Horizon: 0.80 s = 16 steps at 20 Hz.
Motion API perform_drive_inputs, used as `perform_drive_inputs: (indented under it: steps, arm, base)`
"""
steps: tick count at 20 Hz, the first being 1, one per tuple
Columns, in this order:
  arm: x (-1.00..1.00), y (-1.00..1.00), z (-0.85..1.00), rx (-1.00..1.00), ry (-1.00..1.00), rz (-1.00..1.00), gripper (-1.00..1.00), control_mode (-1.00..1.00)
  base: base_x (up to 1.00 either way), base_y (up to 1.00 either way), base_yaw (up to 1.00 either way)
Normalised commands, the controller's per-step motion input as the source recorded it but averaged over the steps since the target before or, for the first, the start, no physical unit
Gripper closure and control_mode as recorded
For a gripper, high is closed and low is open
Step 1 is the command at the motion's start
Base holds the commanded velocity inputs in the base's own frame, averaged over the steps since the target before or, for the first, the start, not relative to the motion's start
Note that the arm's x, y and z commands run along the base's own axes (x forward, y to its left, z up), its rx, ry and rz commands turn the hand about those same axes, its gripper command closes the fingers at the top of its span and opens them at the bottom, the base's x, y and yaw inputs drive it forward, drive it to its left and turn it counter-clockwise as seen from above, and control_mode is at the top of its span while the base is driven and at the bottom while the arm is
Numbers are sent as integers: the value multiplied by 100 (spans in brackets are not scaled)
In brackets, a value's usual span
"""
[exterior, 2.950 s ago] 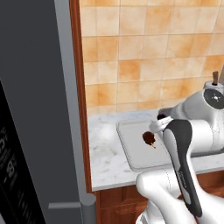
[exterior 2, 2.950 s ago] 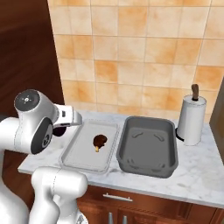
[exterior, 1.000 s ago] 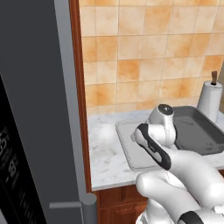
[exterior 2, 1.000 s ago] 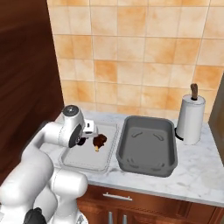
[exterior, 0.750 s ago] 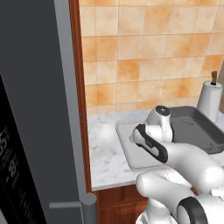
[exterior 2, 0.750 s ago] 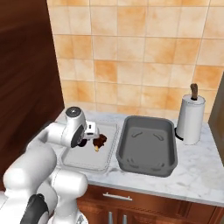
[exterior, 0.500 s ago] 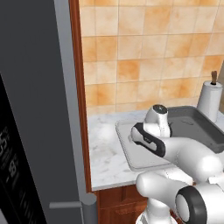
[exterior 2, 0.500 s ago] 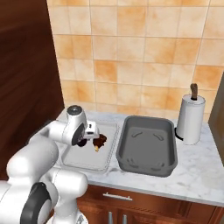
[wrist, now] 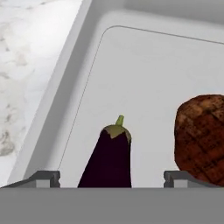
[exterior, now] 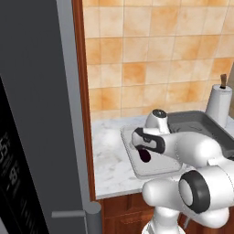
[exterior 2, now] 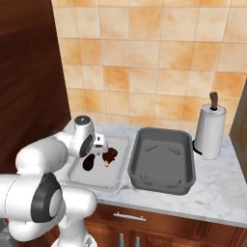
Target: Place one eggplant and one steak in each tupperware on the nearby counter, to pack two identical lunches.
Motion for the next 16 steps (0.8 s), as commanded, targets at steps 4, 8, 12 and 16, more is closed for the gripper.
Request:
perform_drive_inputs:
  steps: [4,8,12,16]
  arm:
    - [16,-8,0,0,1,0,-100,-100]
    - [-61,-4,75,0,1,-1,-100,-100]
    - [-100,-16,100,0,0,-1,-100,-100]
    - [-100,-39,63,0,-7,-1,-100,-100]
  base:
    - [0,0,0]
    - [0,0,0]
    - [0,0,0]
    - [0,0,0]
